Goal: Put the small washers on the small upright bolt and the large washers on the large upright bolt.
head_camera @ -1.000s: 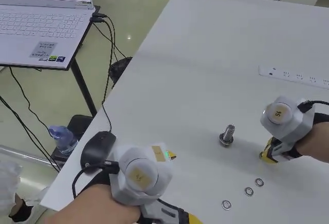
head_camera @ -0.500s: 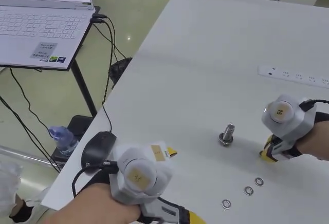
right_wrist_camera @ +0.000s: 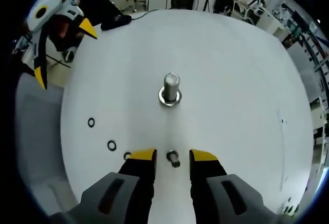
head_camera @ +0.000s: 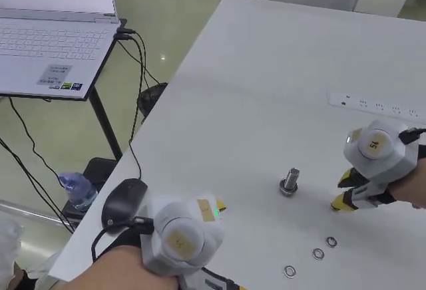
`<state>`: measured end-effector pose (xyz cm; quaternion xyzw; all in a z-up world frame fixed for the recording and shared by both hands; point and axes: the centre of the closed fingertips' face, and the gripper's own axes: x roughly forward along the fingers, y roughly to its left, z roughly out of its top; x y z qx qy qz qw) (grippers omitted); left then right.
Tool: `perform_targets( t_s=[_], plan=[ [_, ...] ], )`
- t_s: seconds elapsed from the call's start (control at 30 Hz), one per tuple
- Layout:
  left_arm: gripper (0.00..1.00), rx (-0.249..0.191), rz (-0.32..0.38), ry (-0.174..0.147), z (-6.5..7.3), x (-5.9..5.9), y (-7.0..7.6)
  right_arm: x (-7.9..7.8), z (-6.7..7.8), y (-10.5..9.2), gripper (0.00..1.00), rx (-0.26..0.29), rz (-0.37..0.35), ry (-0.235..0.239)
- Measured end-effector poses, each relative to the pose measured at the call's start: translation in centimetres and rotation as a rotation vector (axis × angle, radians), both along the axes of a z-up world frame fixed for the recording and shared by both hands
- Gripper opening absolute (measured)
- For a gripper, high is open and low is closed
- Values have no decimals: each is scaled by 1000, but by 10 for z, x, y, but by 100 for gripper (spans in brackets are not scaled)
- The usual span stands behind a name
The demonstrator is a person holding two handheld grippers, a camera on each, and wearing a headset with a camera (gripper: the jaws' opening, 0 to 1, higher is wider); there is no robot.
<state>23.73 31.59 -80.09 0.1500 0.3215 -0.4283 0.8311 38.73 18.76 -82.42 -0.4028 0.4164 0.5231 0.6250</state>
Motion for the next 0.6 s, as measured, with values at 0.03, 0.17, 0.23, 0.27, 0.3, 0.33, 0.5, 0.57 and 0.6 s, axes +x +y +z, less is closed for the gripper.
perform_targets(
  t_s=[0.03,0.17,0.23,0.27,0.3,0.33,0.5,0.57,0.6],
  plan=[
    [87,0,-1,-1,0,0,0,-2,2,0,27,4,2,0],
    [87,4,0,-2,2,-1,0,-7,5,1,27,13,11,-7],
    [87,4,2,-2,4,-1,0,-8,7,0,27,17,9,-5],
    [87,4,2,-3,4,-1,0,-9,7,-1,27,16,10,-6],
    [87,4,2,-3,5,-1,0,-10,9,-1,27,15,14,-11],
    [87,4,1,-2,5,-1,-1,-11,10,-1,27,16,16,-15],
    [86,9,-1,-3,6,-3,0,-19,17,1,27,28,32,-16],
    [85,12,-3,-1,6,-5,0,-24,17,1,27,28,43,-15],
    [85,13,-3,0,6,-5,0,-25,15,0,27,27,45,-13]
  ],
)
